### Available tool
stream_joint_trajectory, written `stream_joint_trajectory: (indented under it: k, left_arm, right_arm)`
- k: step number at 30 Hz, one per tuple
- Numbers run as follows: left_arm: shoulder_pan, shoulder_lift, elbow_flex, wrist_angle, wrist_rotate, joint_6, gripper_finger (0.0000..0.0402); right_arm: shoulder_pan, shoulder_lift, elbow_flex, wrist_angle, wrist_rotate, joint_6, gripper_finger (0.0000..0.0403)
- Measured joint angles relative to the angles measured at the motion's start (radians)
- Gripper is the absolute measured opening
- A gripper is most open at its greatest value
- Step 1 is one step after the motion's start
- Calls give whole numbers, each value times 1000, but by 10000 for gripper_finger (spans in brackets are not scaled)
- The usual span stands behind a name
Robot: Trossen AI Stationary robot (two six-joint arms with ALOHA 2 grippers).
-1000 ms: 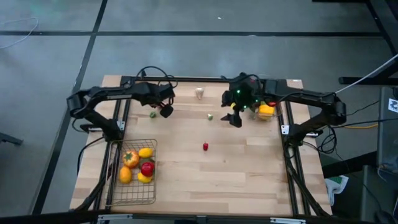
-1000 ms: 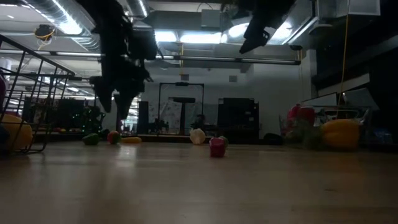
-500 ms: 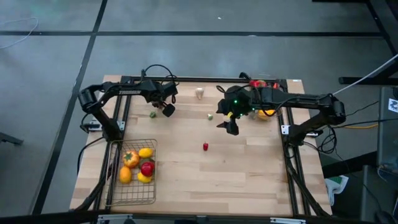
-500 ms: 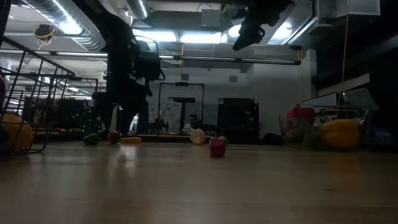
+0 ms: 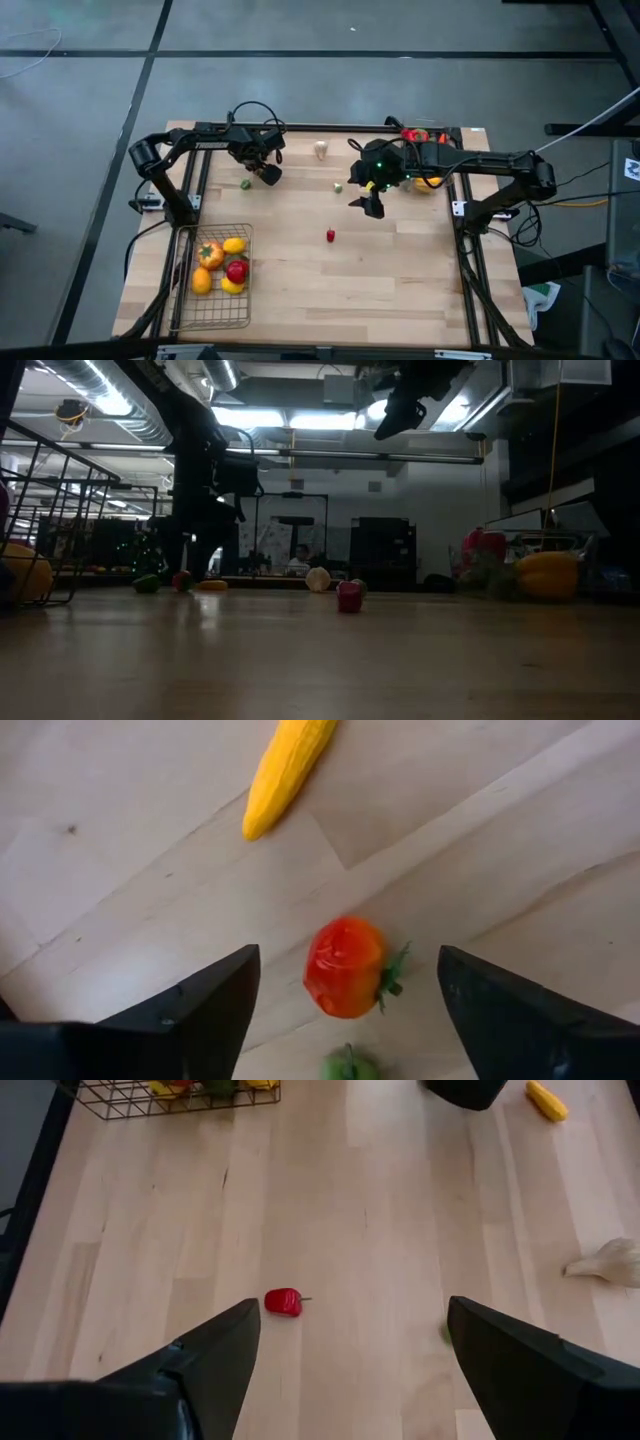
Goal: Sort produce into baskets
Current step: Put the peach into the wire basket
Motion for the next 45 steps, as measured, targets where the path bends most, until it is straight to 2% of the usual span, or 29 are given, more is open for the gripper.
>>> stream_joint_trajectory:
  k: [24,45]
  left_arm:
    - [27,0,0,1,44,-6,222]
    - [27,-1,0,1,68,17,130]
  right_arm:
    - [0,-1,0,-3,0,0,319]
    - [0,-1,0,-4,0,0,319]
